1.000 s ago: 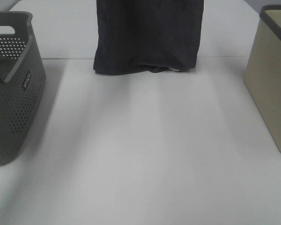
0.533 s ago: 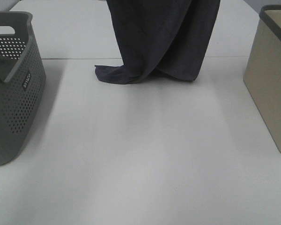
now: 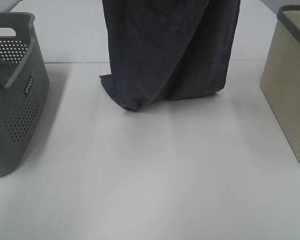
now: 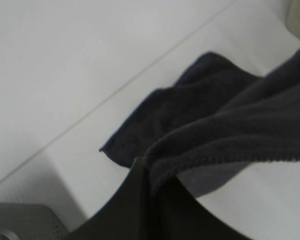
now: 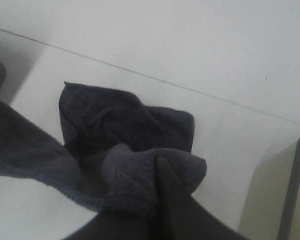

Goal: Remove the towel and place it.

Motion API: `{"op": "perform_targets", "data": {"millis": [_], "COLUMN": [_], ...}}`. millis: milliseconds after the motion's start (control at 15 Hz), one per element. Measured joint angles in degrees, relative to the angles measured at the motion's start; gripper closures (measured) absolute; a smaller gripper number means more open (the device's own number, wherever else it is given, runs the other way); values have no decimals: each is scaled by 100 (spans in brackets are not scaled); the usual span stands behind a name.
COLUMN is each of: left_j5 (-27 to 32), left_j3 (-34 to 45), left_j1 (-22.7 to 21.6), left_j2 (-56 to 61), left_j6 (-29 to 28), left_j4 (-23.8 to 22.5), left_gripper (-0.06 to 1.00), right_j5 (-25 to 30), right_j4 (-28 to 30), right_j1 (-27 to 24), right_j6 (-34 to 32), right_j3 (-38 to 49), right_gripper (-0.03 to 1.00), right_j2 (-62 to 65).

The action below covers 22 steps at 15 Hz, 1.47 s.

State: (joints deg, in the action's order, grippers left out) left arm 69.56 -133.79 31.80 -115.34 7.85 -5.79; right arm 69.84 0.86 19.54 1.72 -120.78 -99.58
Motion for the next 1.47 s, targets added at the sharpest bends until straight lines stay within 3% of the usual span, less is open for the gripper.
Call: {"op": "perform_targets", "data": {"millis": [200, 467, 867, 1467], "left_j5": [23, -17, -132, -218], "left_j3": [2126, 3999, 5346, 7403], "left_j1": [0, 0, 29, 46], "left_j2": [1152, 2521, 4051, 4332], "left_j6": [6, 252, 510, 527], "left_j4": [269, 642, 1197, 2504], "left_gripper": [94, 94, 94, 94], "right_j5": [0, -6, -11, -40], "right_j4": [-309, -882, -1501, -1919], "right_j1": [0, 6, 23, 29], "right_j6": [-34, -172, -418, -453], "right_j3": [1558, 2916, 4074, 6429], "right_gripper": [97, 97, 97, 97], "right_j2": [854, 1868, 3111, 3925]}}
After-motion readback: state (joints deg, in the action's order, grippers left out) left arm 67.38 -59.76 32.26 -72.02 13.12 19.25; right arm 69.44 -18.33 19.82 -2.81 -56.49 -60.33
